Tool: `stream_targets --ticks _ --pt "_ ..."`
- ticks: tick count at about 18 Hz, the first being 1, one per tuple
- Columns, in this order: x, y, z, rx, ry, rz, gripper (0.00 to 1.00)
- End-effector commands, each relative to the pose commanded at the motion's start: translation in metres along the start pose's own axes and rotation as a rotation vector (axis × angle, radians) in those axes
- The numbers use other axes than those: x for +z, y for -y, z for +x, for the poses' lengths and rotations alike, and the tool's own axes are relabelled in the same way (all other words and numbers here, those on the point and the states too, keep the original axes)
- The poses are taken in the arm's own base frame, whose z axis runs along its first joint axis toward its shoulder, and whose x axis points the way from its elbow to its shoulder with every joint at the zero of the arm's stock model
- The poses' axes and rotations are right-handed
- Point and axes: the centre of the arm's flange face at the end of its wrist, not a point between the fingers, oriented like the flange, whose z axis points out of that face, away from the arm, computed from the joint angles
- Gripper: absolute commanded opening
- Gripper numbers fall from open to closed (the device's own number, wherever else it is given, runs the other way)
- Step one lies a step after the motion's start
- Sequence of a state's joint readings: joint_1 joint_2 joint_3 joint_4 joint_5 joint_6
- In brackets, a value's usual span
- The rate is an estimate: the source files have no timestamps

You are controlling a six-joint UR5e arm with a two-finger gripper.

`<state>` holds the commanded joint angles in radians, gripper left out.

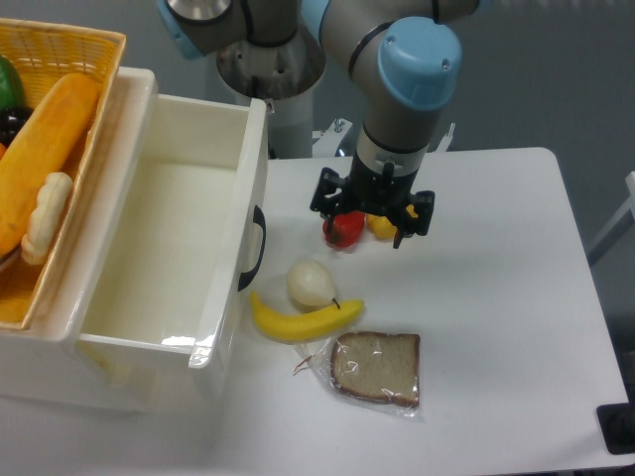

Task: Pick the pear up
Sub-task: 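Move the gripper from above the red apple toward the pale pear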

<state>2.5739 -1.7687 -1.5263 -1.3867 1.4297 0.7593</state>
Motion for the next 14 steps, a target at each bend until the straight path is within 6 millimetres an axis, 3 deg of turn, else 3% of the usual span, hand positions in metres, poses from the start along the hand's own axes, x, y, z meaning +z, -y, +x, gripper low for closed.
stream_targets --ticks 8,12,14 --pt "0.008 -0.006 -0.006 -0.032 -0.011 -0.021 1.0" --pt "0.038 -0.022 -0.004 -0.096 -0.055 -0.063 1.0" --pt "0.044 -0.021 -0.002 -0.16 -0.058 -0.074 1.0"
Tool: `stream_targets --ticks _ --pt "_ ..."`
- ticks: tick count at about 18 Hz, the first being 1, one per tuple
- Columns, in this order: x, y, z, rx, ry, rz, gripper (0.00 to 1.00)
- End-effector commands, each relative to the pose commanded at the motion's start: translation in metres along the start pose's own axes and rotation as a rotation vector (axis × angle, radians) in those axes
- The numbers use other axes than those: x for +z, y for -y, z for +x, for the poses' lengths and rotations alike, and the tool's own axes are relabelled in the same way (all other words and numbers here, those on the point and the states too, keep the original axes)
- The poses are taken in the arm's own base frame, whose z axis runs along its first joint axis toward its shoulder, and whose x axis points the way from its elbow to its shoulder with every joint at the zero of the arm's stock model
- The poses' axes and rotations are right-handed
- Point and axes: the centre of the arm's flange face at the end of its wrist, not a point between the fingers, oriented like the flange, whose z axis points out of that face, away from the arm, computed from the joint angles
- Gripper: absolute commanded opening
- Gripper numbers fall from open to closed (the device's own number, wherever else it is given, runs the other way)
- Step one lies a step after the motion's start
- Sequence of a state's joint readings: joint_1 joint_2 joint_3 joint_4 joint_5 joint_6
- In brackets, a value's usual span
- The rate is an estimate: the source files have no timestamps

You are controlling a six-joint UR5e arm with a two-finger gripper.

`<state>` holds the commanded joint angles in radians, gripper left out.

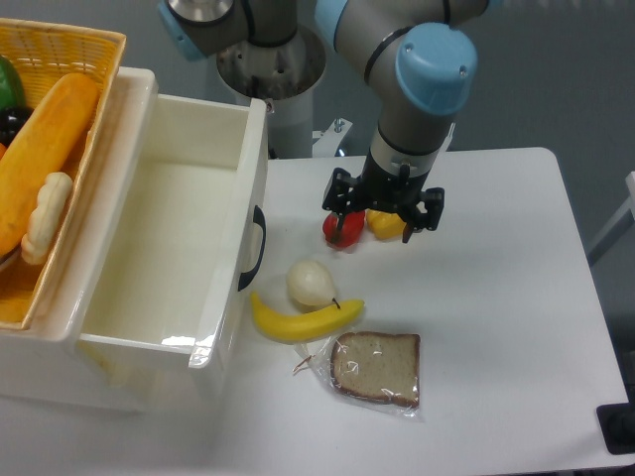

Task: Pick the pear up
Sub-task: 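Move the gripper from above the red apple toward the pale pear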

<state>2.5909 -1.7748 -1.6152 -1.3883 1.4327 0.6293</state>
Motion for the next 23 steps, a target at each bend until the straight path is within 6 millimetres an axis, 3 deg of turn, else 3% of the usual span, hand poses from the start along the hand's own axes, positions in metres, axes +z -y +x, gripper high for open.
stream_targets --ticks 4,11,16,23 --pt "0.025 -0.003 0.0 -0.102 -0.032 -0.037 1.0" --pt "0.057 0.016 0.0 -0.276 -0.048 -0.089 1.0" --pt "0.088 0.029 0.02 -0.347 -0.051 -0.143 1.0" --pt "0.097 0.032 0.019 -0.491 -0.044 -0.164 1.0"
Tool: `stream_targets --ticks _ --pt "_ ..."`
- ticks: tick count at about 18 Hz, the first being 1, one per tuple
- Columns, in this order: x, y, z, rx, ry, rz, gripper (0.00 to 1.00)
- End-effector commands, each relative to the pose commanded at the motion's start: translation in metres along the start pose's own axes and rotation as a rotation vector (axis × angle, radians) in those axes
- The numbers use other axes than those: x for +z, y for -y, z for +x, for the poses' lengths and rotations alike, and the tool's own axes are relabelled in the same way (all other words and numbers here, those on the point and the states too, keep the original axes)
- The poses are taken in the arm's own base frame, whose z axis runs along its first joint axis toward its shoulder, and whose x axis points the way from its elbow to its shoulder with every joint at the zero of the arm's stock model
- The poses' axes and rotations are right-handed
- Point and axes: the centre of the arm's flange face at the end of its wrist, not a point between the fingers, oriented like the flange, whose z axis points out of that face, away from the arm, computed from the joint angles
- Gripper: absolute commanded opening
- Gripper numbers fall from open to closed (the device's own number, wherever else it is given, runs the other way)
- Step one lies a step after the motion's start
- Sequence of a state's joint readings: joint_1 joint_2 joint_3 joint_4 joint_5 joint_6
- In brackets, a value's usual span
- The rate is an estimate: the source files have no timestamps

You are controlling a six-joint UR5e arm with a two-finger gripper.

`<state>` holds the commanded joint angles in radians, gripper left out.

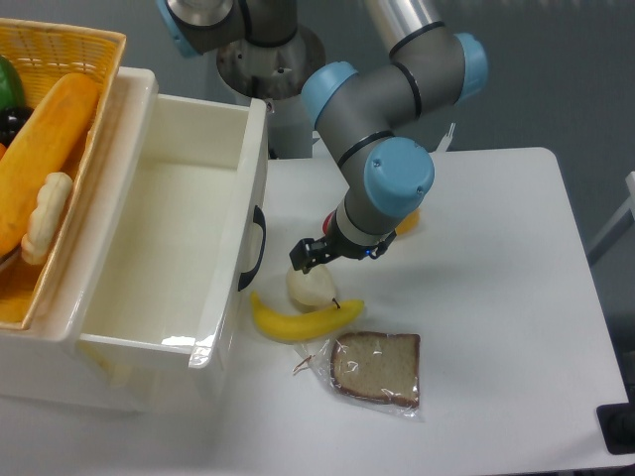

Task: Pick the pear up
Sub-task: 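Move the gripper from above the red apple toward the pale pear, then lower the open gripper down onto the pale pear beside the banana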

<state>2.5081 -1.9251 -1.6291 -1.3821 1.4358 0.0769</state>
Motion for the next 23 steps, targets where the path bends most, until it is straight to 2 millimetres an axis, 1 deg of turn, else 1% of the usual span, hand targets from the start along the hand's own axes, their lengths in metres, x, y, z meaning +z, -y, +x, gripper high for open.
stream_targets --ticks 2,8,9,12,14,17,21,23 --pt "0.009 0.005 -0.001 -0.031 -0.001 -0.015 1.0" --pt "0.033 0.019 -0.002 -0.032 0.009 -0.03 1.0" --pt "0.036 0.02 0.003 -0.025 0.013 -0.033 1.0" --pt "0.043 0.021 0.006 -0.034 0.014 -0.045 1.0" --pt "0.051 0.023 0.01 -0.028 0.024 -0.06 1.0" --pt "0.059 0.021 0.019 -0.015 0.045 -0.074 1.0" --pt "0.069 0.023 0.019 -0.018 0.048 -0.085 1.0" --pt "0.07 0.02 0.021 -0.015 0.048 -0.088 1.0"
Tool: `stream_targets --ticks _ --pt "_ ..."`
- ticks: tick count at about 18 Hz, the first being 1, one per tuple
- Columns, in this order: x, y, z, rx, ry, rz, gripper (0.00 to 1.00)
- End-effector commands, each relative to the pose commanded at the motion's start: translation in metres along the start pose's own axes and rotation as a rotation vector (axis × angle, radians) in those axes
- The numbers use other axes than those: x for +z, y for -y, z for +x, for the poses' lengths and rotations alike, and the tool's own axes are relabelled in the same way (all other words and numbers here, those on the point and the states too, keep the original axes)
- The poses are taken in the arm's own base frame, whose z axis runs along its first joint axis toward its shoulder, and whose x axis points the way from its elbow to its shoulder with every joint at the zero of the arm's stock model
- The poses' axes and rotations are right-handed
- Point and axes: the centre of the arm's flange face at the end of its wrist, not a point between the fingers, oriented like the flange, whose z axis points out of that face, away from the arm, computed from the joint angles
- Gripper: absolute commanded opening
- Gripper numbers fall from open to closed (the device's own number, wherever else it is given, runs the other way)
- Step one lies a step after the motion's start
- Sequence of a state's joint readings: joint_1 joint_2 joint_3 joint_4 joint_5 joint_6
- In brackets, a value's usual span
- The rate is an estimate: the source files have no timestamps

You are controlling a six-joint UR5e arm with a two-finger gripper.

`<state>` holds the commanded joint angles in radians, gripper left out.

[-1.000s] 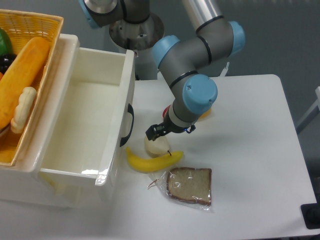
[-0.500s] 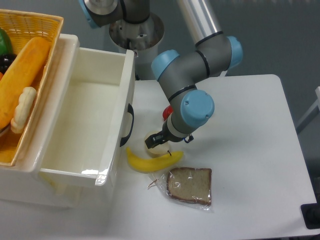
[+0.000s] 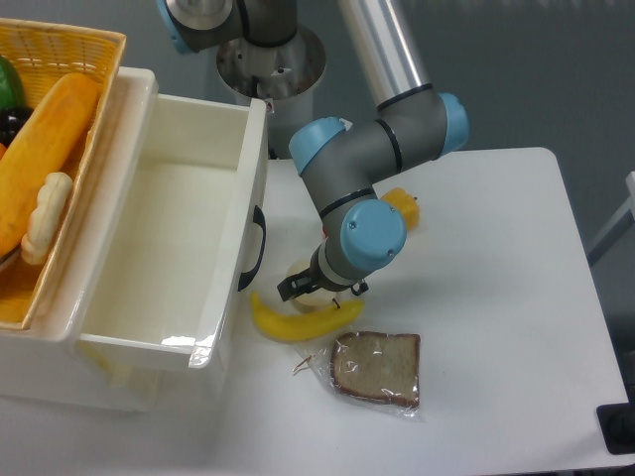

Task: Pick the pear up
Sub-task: 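Lower the open gripper down onto the pale pear beside the banana, then close the gripper around the pale pear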

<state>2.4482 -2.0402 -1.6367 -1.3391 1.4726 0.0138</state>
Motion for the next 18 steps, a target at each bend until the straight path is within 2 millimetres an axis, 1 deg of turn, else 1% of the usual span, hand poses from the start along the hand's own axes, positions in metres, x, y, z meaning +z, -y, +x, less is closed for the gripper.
stream_targets --ticks 2,5,6,9,17,18 --pt "0.001 0.0 0.0 0.001 0.0 -0.002 1.0" --pt "0.01 0.002 -0.001 0.004 0.04 -0.018 1.0" --pt "0.013 0.002 0.001 0.01 0.059 -0.023 1.0" --pt "0.018 0.003 0.002 0.014 0.069 -0.034 1.0" --pt "0.02 0.001 0.012 0.022 0.073 -0.035 1.0" --pt "0.02 0.001 0.013 0.025 0.074 -0.035 0.98"
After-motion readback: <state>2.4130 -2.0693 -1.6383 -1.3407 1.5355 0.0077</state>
